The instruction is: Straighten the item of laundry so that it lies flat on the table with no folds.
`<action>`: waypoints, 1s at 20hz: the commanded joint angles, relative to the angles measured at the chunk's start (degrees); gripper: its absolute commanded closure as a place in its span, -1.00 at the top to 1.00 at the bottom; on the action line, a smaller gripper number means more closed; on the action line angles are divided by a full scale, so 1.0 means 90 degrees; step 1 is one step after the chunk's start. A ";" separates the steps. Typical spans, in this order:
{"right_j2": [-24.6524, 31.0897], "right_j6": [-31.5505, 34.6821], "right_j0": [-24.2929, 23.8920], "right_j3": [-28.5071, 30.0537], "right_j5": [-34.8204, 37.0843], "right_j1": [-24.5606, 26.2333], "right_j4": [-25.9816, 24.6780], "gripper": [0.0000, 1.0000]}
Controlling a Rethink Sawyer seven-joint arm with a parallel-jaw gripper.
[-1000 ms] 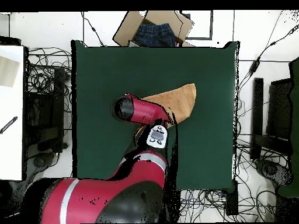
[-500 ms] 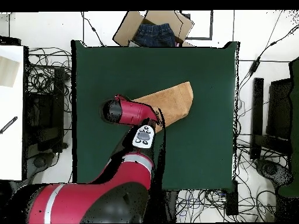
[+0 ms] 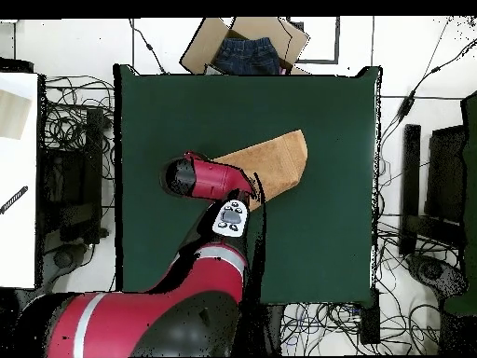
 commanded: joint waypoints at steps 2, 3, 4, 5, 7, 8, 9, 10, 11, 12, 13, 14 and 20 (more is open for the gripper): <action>0.0610 0.0899 -0.0156 0.0153 -0.0238 0.0087 0.0003 1.00; 0.0601 0.0914 -0.0138 0.0151 -0.0205 0.0071 0.0017 1.00; 0.0564 0.0959 -0.0087 0.0160 -0.0187 0.0050 0.0038 1.00; 0.0484 0.1027 0.0001 0.0137 -0.0141 0.0049 0.0071 1.00; 0.0301 0.1233 0.0225 0.0041 -0.0066 0.0113 0.0185 1.00; 0.0250 0.1298 0.0294 0.0003 -0.0045 0.0142 0.0227 1.00; 0.0236 0.1312 0.0317 -0.0028 -0.0056 0.0172 0.0242 1.00; 0.0231 0.1321 0.0326 -0.0037 -0.0071 0.0190 0.0252 1.00; 0.0226 0.1331 0.0335 -0.0047 -0.0085 0.0209 0.0263 1.00; 0.0186 0.1369 0.0380 -0.0049 -0.0082 0.0214 0.0282 1.00; 0.0145 0.1411 0.0426 -0.0053 -0.0063 0.0215 0.0306 1.00; 0.0130 0.1450 0.0460 -0.0056 -0.0057 0.0220 0.0334 1.00; -0.0043 0.1729 0.0741 -0.0251 -0.0054 0.0423 0.0615 1.00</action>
